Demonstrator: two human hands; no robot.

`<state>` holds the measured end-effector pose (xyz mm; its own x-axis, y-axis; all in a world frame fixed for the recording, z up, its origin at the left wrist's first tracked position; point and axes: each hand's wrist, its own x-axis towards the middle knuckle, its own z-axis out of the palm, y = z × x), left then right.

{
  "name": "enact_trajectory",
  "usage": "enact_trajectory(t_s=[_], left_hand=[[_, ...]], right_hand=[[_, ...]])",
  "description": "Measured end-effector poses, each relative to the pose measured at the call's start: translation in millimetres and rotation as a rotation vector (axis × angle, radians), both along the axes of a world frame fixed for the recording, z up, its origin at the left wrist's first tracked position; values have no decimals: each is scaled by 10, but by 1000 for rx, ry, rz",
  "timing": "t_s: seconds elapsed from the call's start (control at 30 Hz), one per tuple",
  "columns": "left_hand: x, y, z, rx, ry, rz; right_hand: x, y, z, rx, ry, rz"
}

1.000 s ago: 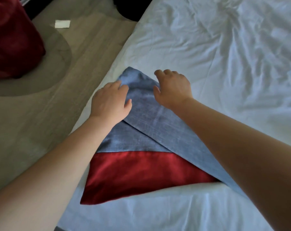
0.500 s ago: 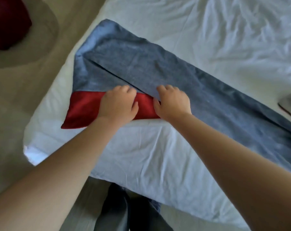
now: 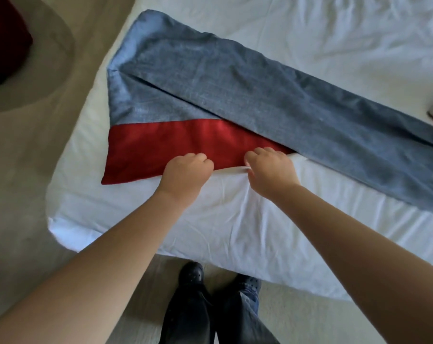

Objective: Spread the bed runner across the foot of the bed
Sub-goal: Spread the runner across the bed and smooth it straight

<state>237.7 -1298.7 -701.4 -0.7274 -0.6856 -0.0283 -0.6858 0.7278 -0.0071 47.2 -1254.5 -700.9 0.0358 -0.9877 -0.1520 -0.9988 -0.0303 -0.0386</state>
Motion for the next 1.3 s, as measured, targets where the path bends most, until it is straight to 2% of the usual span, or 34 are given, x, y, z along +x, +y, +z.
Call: enact_trajectory(t_s=[0.17, 0.43, 0.53, 0.7, 0.8, 1.0, 1.2, 1.3], left_hand=[[279, -113, 58, -34, -38, -65], [1212, -234, 144, -21, -164, -34], [1363, -187, 108, -14, -192, -4], [1141, -106, 96, 49, -180, 8], [802, 16, 143, 82, -119, -104], [2, 401, 135, 104, 65, -267], [-412, 725, -27, 74, -47, -315], [-319, 848, -47, 32, -22, -370]], right_hand=[[319, 119, -26, -50, -62, -30], [1507, 288, -80, -21, -241, -23], [1660, 321, -115, -28, -258, -31], [1315, 443, -106, -50, -268, -56], [873, 626, -90, -39, -247, -76], [75, 1018, -45, -56, -48, -78], [-243, 1234, -110, -97, 39, -56], [-121, 1335, -136, -166, 5, -75]])
